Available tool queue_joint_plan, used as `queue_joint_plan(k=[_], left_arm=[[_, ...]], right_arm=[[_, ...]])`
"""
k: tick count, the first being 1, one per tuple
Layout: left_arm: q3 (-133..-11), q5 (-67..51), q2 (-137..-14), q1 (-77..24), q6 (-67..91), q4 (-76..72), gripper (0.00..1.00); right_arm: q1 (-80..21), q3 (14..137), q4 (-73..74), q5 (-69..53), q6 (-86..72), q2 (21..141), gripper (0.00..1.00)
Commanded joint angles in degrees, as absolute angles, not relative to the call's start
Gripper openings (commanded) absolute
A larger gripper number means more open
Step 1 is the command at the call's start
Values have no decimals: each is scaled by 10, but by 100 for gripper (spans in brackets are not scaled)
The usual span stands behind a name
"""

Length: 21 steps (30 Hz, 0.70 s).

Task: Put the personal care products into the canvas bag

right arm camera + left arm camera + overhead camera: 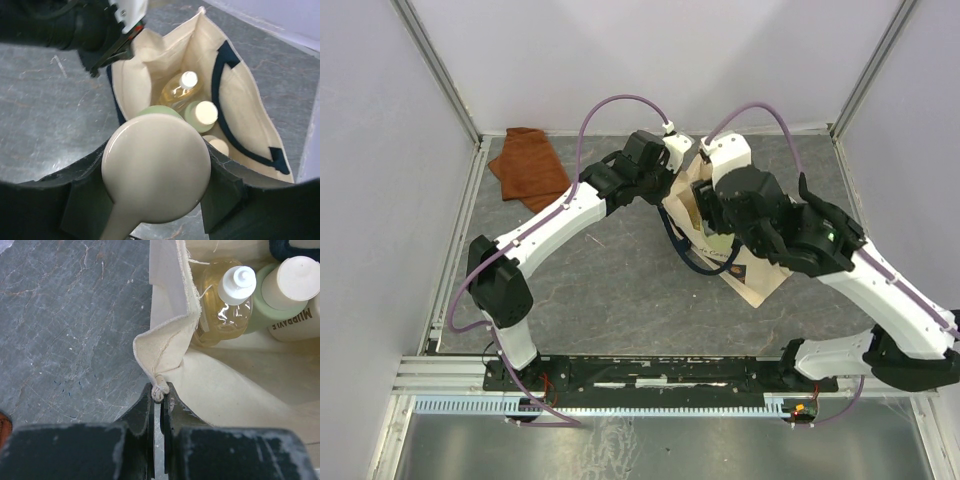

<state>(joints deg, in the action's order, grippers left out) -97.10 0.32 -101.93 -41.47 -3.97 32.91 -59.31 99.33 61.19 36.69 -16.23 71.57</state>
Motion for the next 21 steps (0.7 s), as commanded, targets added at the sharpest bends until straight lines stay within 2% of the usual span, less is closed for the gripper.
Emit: queue_joint_plan(k=[1,9,21], left_arm=[[-970,6,-986,-407,-57,346,3],[-967,4,-981,-407,-61,346,3],[-960,0,-978,-407,-67,347,3]], right_arm=[[-544,1072,519,400,-110,735,0],[-416,1114,539,305,-102,785,0],[-276,943,573,264,-127,708,0]])
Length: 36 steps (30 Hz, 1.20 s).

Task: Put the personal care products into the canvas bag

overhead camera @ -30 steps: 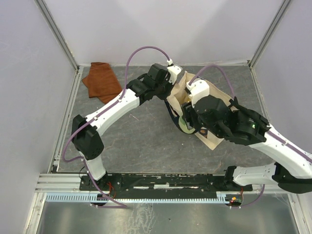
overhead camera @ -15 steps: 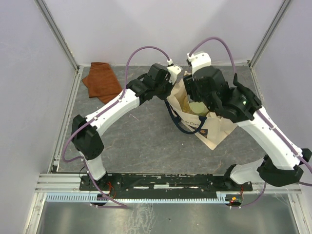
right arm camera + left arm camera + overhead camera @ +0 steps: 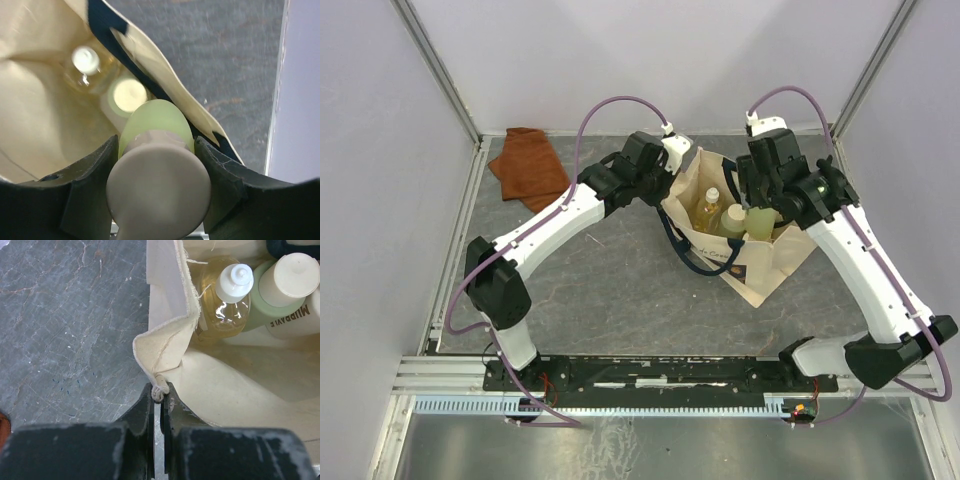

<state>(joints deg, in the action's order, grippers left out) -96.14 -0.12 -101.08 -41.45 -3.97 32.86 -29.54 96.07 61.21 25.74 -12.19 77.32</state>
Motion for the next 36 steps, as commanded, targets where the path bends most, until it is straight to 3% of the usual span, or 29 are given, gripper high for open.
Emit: queue_joint_plan(k=[1,11,25,36], left_arm=[[-959,0,-978,-407,-67,347,3],[-962,0,-980,-407,-64,347,3],[-976,-1,-985,-407,-65,359,3],[-979,-6,-988,-407,-60,360,3]], right_arm=[[-271,933,575,263,-127,701,0],[-252,879,604,271,-121,660,0],[-234,729,538,234,-137,642,0],[-231,802,574,239,-117,665,0]])
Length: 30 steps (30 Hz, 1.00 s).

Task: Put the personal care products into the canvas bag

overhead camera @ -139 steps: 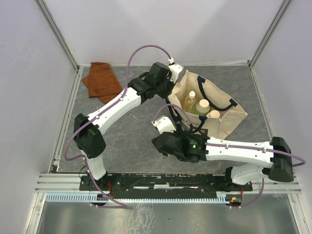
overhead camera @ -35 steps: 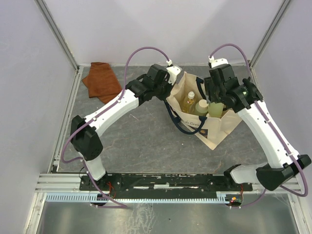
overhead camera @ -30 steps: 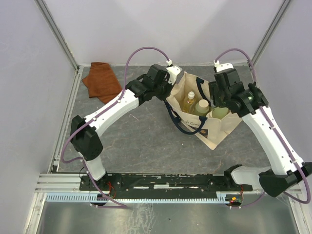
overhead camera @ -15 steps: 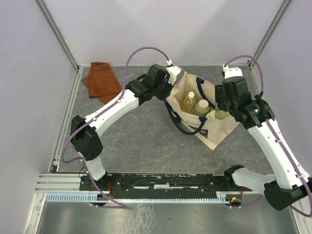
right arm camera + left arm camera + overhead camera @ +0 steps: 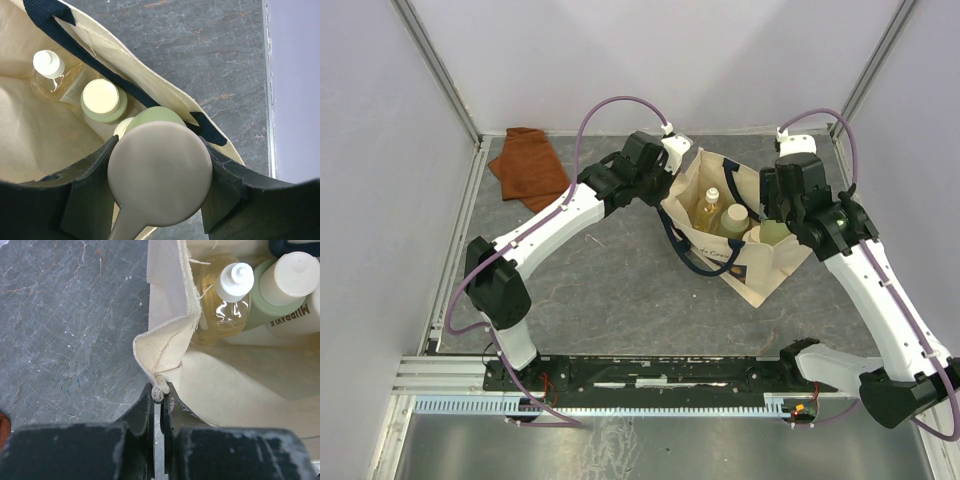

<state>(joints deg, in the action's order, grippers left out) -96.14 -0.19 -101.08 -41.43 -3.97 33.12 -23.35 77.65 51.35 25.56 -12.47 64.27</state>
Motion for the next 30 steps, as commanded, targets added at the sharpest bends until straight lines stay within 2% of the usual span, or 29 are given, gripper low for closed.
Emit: queue_joint_plan(k=[1,7,21,30], left_arm=[[-978,-6,-987,-407,-59,359,2],[-983,-4,-986,-407,-64,366,3],[-996,-9,-992,-407,-62,373,3],[-1003,-23,-998,-408,-55,374,3]], right_arm=[[-232,810,583,244,-117,667,0],[-225,834,656,293,-124,656,0],[-206,825,692,308,-128,643,0],[-195,729,615,282,-135,612,0]])
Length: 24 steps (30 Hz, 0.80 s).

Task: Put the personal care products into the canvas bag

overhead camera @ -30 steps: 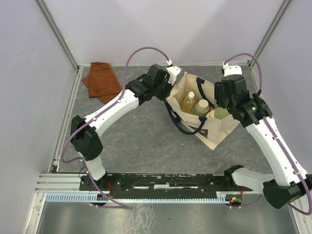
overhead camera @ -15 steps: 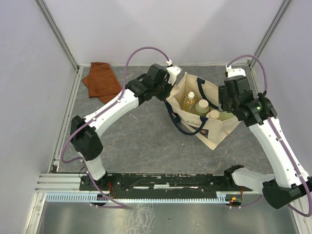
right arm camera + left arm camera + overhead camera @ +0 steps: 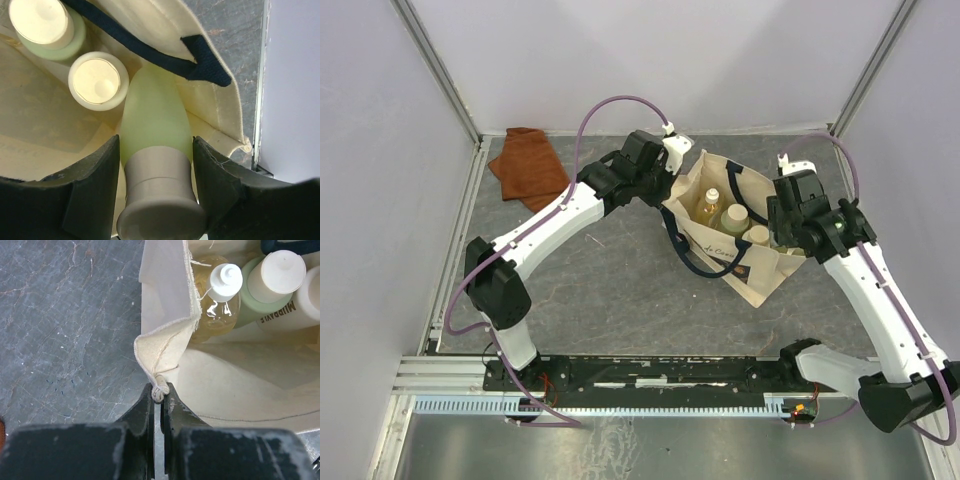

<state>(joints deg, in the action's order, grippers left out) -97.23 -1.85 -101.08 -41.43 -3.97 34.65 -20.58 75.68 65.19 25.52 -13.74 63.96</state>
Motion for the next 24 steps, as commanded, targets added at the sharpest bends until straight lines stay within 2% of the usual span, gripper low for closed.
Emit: queue_joint_plan(k=[1,15,24], left_arm=[[-1003,-22,-998,-407,-57,375,2],[-1006,-25,-1004,-408,-59,379,3],[-1006,-22,-1008,-407,-60,377,3]], right_arm=[[-194,718,608,280,-137,612,0],[-164,718,575,238,-119,684,0],[-164,863,692,101,-128,730,0]])
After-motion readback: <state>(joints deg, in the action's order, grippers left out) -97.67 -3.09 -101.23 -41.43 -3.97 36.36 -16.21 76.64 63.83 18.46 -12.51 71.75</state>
